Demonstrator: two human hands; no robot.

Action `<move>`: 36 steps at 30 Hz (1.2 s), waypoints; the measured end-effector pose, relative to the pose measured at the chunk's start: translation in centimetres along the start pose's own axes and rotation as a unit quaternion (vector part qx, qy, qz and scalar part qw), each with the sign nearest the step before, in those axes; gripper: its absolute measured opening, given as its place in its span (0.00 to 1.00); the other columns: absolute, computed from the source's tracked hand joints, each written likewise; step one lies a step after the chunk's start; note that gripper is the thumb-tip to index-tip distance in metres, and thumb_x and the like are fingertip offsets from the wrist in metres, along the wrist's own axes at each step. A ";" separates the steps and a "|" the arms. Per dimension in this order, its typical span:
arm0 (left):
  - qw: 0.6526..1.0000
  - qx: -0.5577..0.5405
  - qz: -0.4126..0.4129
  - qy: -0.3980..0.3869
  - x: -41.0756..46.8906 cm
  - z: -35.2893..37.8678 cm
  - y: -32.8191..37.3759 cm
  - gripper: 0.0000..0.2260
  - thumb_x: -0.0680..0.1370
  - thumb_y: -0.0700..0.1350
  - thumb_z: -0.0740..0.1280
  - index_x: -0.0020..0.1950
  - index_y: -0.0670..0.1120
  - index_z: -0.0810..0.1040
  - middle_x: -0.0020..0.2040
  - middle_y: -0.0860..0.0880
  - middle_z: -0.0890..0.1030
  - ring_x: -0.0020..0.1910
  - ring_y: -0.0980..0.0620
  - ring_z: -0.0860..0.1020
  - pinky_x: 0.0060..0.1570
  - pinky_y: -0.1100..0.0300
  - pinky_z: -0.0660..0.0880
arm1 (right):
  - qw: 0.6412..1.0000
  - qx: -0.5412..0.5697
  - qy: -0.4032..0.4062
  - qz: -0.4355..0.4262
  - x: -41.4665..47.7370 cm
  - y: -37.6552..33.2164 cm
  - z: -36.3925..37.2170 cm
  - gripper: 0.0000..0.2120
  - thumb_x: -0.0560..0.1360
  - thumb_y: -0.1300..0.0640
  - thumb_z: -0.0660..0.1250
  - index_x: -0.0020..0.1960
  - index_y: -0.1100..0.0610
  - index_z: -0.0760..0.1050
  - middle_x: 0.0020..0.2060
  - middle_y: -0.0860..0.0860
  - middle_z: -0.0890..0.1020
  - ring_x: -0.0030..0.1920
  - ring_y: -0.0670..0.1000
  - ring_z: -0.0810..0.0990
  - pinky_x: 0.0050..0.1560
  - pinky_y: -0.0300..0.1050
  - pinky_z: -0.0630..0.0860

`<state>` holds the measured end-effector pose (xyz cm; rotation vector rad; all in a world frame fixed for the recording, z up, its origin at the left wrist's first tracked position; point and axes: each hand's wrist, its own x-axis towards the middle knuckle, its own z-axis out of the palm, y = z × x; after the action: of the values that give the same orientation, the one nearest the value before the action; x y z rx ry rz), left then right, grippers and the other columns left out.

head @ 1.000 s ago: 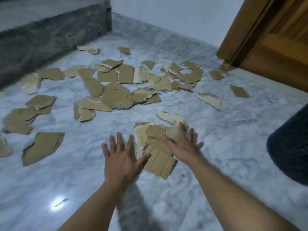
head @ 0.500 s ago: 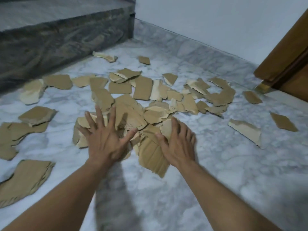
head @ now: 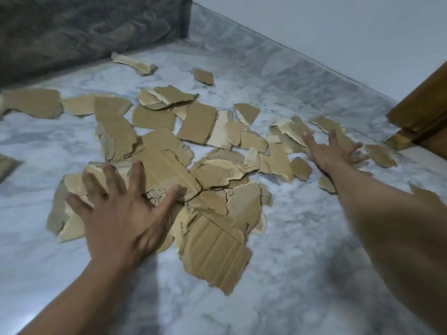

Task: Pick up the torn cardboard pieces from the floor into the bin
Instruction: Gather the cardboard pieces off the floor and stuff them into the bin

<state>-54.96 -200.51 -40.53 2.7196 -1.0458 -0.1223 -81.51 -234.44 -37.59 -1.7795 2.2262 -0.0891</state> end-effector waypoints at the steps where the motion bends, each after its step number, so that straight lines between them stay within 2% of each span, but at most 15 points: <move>1: 1.000 0.007 0.004 -0.006 0.1 0.0 0.0 0.46 0.69 0.81 0.36 0.81 0.58 0.48 0.82 0.42 0.50 0.80 0.34 0.48 0.73 0.29 0.46 | 0.999 -0.015 -0.042 -0.008 0.2 0.2 0.1 0.66 0.43 0.08 0.37 0.79 0.31 0.42 0.82 0.59 0.45 0.79 0.68 0.36 0.71 0.77 0.36; 5: 1.000 0.005 0.012 -0.023 0.1 -0.1 0.1 0.46 0.69 0.81 0.35 0.82 0.59 0.46 0.83 0.46 0.48 0.81 0.38 0.46 0.74 0.30 0.45 | 0.989 -0.022 -0.107 -0.103 -3.8 -1.1 1.0 0.54 0.57 0.10 0.42 0.79 0.31 0.48 0.83 0.54 0.42 0.80 0.67 0.36 0.71 0.77 0.34; 11: 0.999 -0.014 0.038 -0.030 -0.2 -0.3 0.3 0.43 0.72 0.79 0.36 0.82 0.57 0.50 0.83 0.50 0.51 0.82 0.43 0.48 0.76 0.35 0.46 | 0.955 0.035 -0.153 -0.250 -10.9 -3.7 3.0 0.45 0.65 0.15 0.47 0.77 0.34 0.59 0.82 0.48 0.49 0.81 0.58 0.40 0.75 0.69 0.35; 14: 0.997 -0.066 0.031 -0.002 -0.4 -0.1 0.0 0.40 0.75 0.76 0.42 0.82 0.56 0.52 0.83 0.46 0.54 0.81 0.45 0.51 0.78 0.40 0.49 | 0.935 0.046 -0.174 -0.304 -14.8 -5.3 4.4 0.39 0.68 0.17 0.50 0.72 0.35 0.66 0.81 0.47 0.56 0.81 0.55 0.48 0.77 0.64 0.45; 17: 0.984 -0.171 0.007 0.052 -0.6 -0.7 -0.3 0.39 0.77 0.72 0.53 0.82 0.51 0.54 0.82 0.41 0.54 0.80 0.42 0.54 0.78 0.45 0.53 | 0.920 0.074 -0.176 -0.343 -18.2 -6.7 4.6 0.29 0.72 0.29 0.65 0.71 0.37 0.68 0.77 0.48 0.60 0.78 0.55 0.58 0.73 0.57 0.58; 19: 0.979 -0.180 -0.040 0.088 -0.6 -1.2 -1.1 0.41 0.75 0.73 0.54 0.82 0.51 0.55 0.82 0.41 0.54 0.80 0.40 0.53 0.77 0.41 0.53 | 0.924 0.096 -0.199 -0.311 -20.1 -7.8 3.7 0.44 0.70 0.33 0.73 0.79 0.38 0.55 0.81 0.51 0.52 0.79 0.59 0.55 0.74 0.58 0.59; 21: 0.985 -0.127 -0.109 0.045 -0.3 -1.5 -2.1 0.47 0.71 0.79 0.52 0.82 0.52 0.52 0.82 0.40 0.51 0.80 0.37 0.49 0.75 0.36 0.49 | 0.947 0.056 -0.221 -0.227 -20.8 -8.4 3.1 0.60 0.66 0.30 0.75 0.82 0.44 0.38 0.81 0.56 0.46 0.80 0.63 0.50 0.75 0.61 0.55; 23: 0.989 -0.061 -0.135 -0.026 -0.3 -1.9 -2.5 0.50 0.69 0.81 0.52 0.81 0.50 0.55 0.80 0.38 0.56 0.78 0.35 0.53 0.73 0.35 0.54 | 0.959 0.002 -0.221 -0.177 -21.5 -8.8 2.8 0.64 0.65 0.27 0.73 0.83 0.50 0.37 0.81 0.59 0.47 0.80 0.65 0.48 0.75 0.62 0.55; 25: 0.987 -0.077 -0.138 -0.035 0.0 -2.6 -1.9 0.44 0.71 0.76 0.59 0.76 0.46 0.64 0.74 0.39 0.64 0.72 0.35 0.61 0.67 0.39 0.62 | 0.958 0.013 -0.221 -0.181 -22.3 -9.3 3.2 0.62 0.65 0.29 0.75 0.83 0.53 0.44 0.80 0.59 0.52 0.79 0.65 0.51 0.74 0.59 0.59; 27: 0.962 -0.208 -0.167 -0.054 0.8 -3.5 -0.6 0.36 0.74 0.64 0.67 0.73 0.44 0.64 0.71 0.39 0.66 0.68 0.34 0.66 0.64 0.43 0.67 | 0.947 0.084 -0.254 -0.177 -23.3 -10.1 3.8 0.58 0.62 0.34 0.80 0.81 0.56 0.55 0.77 0.60 0.62 0.75 0.62 0.64 0.70 0.55 0.69; 29: 0.917 -0.332 -0.199 -0.095 1.7 -4.1 0.3 0.32 0.76 0.57 0.69 0.73 0.42 0.64 0.68 0.40 0.71 0.65 0.35 0.72 0.61 0.46 0.72 | 0.931 0.158 -0.272 -0.185 -24.1 -10.6 4.5 0.45 0.59 0.40 0.84 0.68 0.58 0.73 0.64 0.57 0.79 0.60 0.56 0.80 0.60 0.52 0.79; 30: 0.903 -0.360 -0.207 -0.109 2.0 -4.3 0.7 0.30 0.76 0.56 0.68 0.72 0.41 0.65 0.65 0.41 0.75 0.63 0.36 0.75 0.59 0.48 0.74 | 0.924 0.182 -0.274 -0.192 -24.6 -10.7 4.7 0.38 0.59 0.43 0.85 0.62 0.58 0.76 0.57 0.54 0.83 0.54 0.54 0.83 0.56 0.51 0.81; 33: 0.890 -0.395 -0.190 -0.128 2.0 -4.3 0.8 0.23 0.76 0.57 0.70 0.62 0.42 0.72 0.55 0.45 0.81 0.54 0.41 0.80 0.52 0.50 0.78 | 0.900 0.255 -0.297 -0.191 -25.9 -10.3 4.9 0.29 0.65 0.50 0.84 0.58 0.53 0.72 0.51 0.47 0.83 0.50 0.48 0.82 0.50 0.45 0.80; 34: 0.871 -0.436 -0.182 -0.136 1.7 -4.3 0.8 0.21 0.77 0.54 0.71 0.61 0.43 0.71 0.53 0.46 0.80 0.52 0.42 0.80 0.48 0.50 0.79 | 0.891 0.277 -0.306 -0.190 -26.3 -10.0 4.6 0.26 0.69 0.53 0.82 0.59 0.52 0.71 0.50 0.45 0.82 0.48 0.46 0.81 0.45 0.40 0.78; 36: 0.806 -0.543 -0.177 -0.157 0.6 -4.4 1.0 0.19 0.78 0.47 0.72 0.64 0.45 0.69 0.54 0.43 0.81 0.48 0.43 0.82 0.34 0.53 0.80 | 0.883 0.303 -0.305 -0.188 -26.8 -8.9 4.1 0.26 0.73 0.55 0.79 0.66 0.53 0.70 0.55 0.46 0.81 0.48 0.46 0.81 0.38 0.34 0.75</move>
<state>-54.52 -200.84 -36.02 1.7703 -0.2826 -0.9367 -66.77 -210.19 -34.51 -1.5570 1.2149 -0.2380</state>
